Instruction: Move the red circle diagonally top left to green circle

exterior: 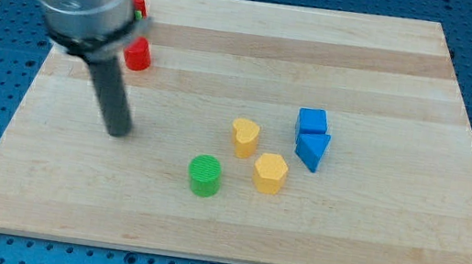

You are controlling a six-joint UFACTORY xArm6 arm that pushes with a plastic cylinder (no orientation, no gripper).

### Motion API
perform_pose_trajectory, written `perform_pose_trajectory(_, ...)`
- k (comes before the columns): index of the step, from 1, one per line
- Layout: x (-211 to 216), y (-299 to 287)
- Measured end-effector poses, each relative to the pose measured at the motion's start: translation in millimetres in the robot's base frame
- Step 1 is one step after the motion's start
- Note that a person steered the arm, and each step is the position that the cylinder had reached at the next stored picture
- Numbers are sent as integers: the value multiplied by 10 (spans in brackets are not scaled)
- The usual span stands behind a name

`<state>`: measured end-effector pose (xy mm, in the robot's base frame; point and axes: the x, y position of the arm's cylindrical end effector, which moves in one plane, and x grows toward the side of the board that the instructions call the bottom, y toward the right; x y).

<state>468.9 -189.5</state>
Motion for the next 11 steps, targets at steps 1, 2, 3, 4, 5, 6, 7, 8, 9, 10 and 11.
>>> perform_pose_trajectory(1, -574, -386)
perform_pose_trajectory(2, -1143, -330)
perform_pose_trajectory(3, -1407, -19)
perform_pose_trajectory(4, -1584, 216)
perform_pose_trajectory(5, -1538, 364)
perform_pose_trajectory(6, -1464, 385)
perform_pose_trajectory(7, -1367, 575)
perform_pose_trajectory(8, -1195, 665)
perform_pose_trajectory(9, -935, 682)
perform_pose_trajectory(10, -665, 802)
perform_pose_trajectory(11, -405, 915)
